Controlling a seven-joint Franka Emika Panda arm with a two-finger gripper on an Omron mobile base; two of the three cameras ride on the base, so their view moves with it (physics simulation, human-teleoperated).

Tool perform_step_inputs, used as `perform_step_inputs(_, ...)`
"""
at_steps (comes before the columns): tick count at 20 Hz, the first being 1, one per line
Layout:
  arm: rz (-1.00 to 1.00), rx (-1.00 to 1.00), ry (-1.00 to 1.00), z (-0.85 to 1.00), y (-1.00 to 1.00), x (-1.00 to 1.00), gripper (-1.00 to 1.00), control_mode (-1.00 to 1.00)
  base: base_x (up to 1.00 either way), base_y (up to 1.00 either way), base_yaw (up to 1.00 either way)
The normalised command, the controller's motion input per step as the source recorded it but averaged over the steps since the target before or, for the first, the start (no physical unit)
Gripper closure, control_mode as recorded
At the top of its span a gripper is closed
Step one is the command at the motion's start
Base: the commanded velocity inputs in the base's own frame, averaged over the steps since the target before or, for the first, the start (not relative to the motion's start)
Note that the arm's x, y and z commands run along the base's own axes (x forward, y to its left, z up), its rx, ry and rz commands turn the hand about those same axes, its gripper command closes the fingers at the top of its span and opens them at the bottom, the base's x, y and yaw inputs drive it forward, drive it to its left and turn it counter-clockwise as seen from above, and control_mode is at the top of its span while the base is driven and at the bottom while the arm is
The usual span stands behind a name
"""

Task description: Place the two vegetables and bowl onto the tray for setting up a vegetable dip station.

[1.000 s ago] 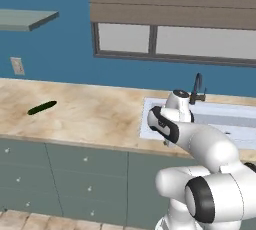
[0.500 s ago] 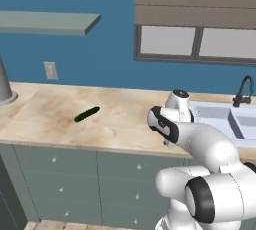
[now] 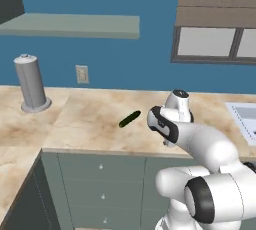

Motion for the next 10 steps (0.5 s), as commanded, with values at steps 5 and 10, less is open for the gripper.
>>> perform_step_inputs(5,0.00,0.00,0.00,0.00,0.00,0.00,-1.00,1.00,0.25,0.35,-0.24)
perform_step_inputs(10,0.00,0.00,0.00,0.00,0.00,0.00,-1.00,1.00,0.09,0.17,-0.32)
